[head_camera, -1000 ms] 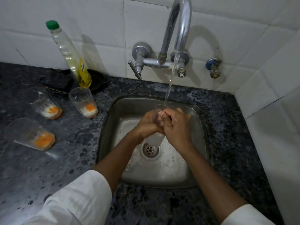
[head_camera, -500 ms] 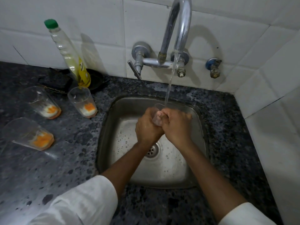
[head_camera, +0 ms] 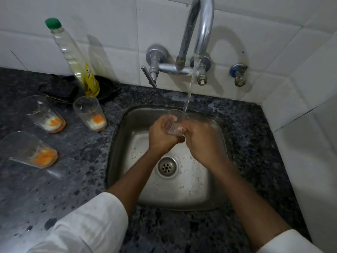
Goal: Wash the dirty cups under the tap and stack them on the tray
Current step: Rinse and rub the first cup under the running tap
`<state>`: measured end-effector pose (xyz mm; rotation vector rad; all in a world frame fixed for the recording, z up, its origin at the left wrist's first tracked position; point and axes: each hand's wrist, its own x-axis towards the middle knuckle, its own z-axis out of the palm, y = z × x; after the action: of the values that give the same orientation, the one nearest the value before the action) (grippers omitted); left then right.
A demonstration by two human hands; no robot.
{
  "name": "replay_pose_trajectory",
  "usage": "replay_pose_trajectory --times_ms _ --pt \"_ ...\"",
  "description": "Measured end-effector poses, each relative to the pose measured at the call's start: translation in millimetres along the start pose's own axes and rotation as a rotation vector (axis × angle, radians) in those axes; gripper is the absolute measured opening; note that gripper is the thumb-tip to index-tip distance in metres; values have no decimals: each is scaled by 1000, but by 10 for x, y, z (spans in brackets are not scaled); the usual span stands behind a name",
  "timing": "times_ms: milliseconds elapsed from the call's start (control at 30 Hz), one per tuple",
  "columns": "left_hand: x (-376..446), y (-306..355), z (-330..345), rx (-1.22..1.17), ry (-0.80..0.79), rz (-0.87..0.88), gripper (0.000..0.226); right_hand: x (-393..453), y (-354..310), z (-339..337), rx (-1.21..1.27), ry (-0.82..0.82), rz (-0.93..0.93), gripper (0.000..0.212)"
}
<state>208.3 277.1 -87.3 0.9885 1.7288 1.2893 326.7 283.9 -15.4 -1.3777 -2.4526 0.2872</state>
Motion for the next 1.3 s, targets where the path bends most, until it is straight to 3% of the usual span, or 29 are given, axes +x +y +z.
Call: replay_pose_trajectory --times_ms 100,167,333,400,700,933,1000,1100,1167,1233,1300 --pt "-103 91 83 21 142 12 64 5 -45 115 385 82 68 23" --pt "-104 73 78 32 123 27 58 23 -12 130 454 78 42 21" --pt "148 43 -219 -92 -468 12 63 75 130 -48 316 16 -96 18" --pt "164 75 -224 -70 -520 -7 60 94 183 -40 325 -9 -111 17" --pt "15 148 112 95 22 2 48 111 198 5 262 -7 -51 14" --pt "-134 154 204 83 275 62 32 216 -4 70 360 4 -48 15" --pt "-85 122 111 64 157 103 41 218 -6 35 398 26 -64 14" --pt "118 15 -145 -127 -328 49 62 215 70 -88 437 6 -102 14" --pt "188 -21 -230 -195 -518 -18 63 205 111 -126 460 -31 -109 14" --pt "186 -4 -181 -130 -474 -52 58 195 122 -111 419 -22 -89 12" --pt "137 58 -70 -68 -322 -74 56 187 112 -88 332 1 -39 19"
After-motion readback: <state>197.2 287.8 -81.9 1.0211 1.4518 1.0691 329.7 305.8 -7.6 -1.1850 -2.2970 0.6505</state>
